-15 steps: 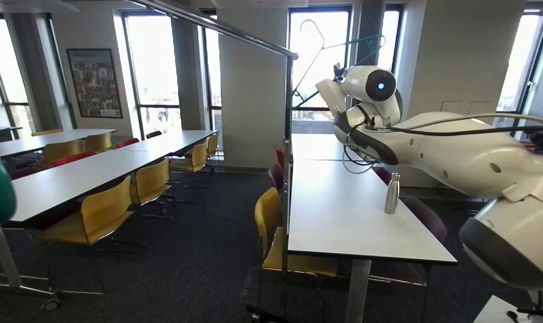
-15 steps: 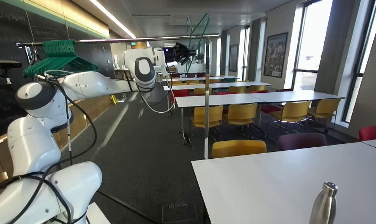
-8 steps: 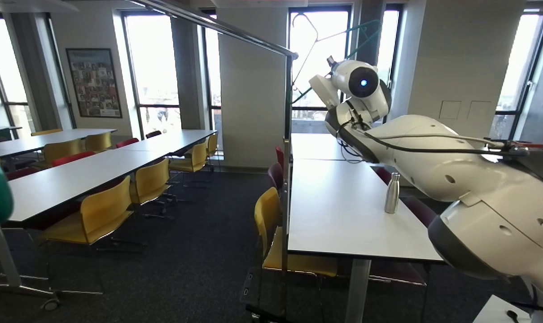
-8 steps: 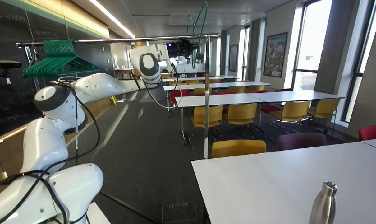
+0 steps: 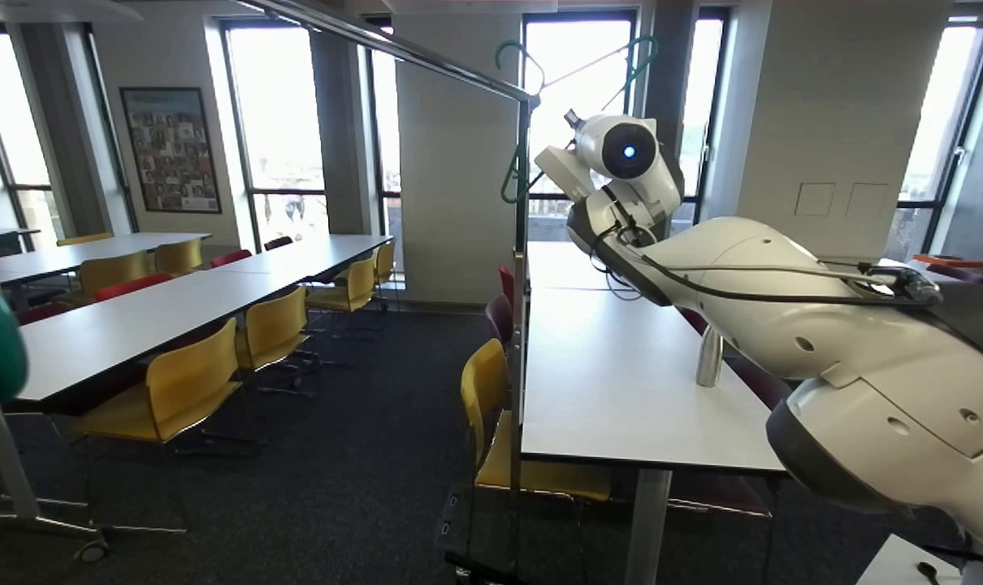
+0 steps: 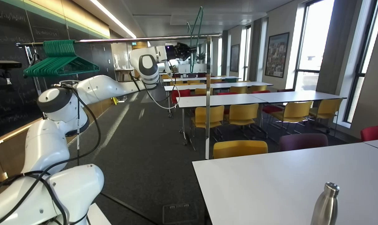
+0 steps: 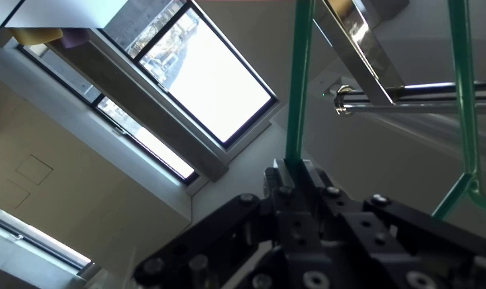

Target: Put the coat hanger on the hook

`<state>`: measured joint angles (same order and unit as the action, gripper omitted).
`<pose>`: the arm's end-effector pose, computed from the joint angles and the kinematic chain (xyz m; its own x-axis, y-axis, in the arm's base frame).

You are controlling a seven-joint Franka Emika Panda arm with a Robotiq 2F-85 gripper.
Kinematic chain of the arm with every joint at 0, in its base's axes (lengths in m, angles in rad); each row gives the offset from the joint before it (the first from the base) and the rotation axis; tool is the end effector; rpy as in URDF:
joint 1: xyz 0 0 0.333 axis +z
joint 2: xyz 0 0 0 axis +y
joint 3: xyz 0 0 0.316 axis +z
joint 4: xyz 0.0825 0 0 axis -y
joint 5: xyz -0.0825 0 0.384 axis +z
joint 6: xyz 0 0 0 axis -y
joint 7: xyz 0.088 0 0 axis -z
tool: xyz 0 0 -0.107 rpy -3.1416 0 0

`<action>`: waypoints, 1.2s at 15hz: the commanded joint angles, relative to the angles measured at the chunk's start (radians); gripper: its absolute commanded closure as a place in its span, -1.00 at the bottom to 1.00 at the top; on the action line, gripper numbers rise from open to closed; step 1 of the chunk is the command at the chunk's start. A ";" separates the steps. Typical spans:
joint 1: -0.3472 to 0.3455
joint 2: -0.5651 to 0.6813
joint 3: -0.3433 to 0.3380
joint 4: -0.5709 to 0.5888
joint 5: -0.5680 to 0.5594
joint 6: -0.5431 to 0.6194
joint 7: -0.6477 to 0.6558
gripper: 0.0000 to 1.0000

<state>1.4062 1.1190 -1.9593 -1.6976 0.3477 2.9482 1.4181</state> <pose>0.5822 0.1535 0.7296 -0.4567 -0.5073 0.7308 -0.3298 -0.6663 -0.6687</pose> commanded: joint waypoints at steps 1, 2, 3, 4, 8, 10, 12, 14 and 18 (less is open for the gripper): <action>-0.026 -0.029 0.020 0.051 -0.029 -0.039 -0.051 0.95; -0.026 -0.030 0.026 0.049 -0.030 -0.041 -0.062 0.95; -0.027 -0.032 0.032 0.048 -0.030 -0.042 -0.070 0.95; -0.027 -0.032 0.035 0.046 -0.030 -0.041 -0.078 0.95; -0.033 -0.033 0.045 0.038 -0.024 -0.032 -0.098 0.95; -0.037 -0.013 0.039 0.028 0.001 -0.018 -0.056 0.95; -0.035 0.005 0.034 0.015 0.034 -0.007 0.004 0.95; -0.026 0.017 0.034 -0.002 0.058 -0.008 0.071 0.95; 0.000 0.004 0.063 -0.032 0.053 0.004 0.134 0.95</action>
<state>1.3883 1.1209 -1.9027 -1.6986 0.3887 2.9288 1.5180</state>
